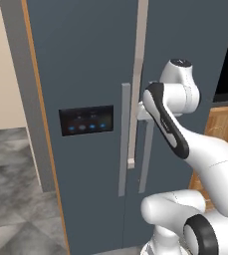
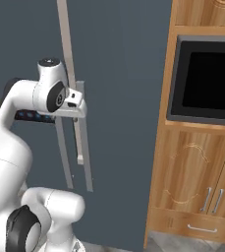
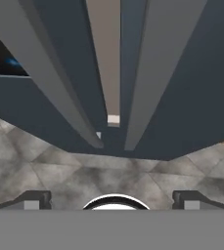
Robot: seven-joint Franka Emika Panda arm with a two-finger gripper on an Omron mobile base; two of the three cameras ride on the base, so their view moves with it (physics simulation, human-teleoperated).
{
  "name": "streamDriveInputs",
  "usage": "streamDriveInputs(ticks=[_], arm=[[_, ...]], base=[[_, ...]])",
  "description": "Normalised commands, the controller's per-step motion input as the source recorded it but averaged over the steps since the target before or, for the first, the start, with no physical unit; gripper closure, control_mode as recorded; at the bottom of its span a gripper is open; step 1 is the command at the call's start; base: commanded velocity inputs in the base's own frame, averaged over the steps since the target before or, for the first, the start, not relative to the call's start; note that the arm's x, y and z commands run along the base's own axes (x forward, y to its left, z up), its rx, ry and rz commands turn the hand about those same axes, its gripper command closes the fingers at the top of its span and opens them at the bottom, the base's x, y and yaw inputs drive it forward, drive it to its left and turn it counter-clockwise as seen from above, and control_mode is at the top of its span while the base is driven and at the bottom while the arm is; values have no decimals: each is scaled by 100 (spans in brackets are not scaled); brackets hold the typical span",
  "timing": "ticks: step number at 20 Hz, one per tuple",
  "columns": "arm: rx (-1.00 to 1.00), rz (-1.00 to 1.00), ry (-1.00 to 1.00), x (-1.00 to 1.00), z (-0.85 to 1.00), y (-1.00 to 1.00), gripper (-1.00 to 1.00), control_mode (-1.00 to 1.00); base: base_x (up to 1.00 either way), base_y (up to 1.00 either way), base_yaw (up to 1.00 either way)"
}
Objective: Take the lemon wedge from the fridge and place it on the plate with fish on the dining counter.
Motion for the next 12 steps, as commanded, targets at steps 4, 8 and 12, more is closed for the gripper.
streamDriveInputs(ticks=[4,8,12], arm=[[0,0,0,0,0,0,-100,100],[0,0,0,0,0,0,-100,100],[0,0,0,0,0,0,-100,100]], base=[[-14,6,0],[-33,0,0],[-39,0,0]])
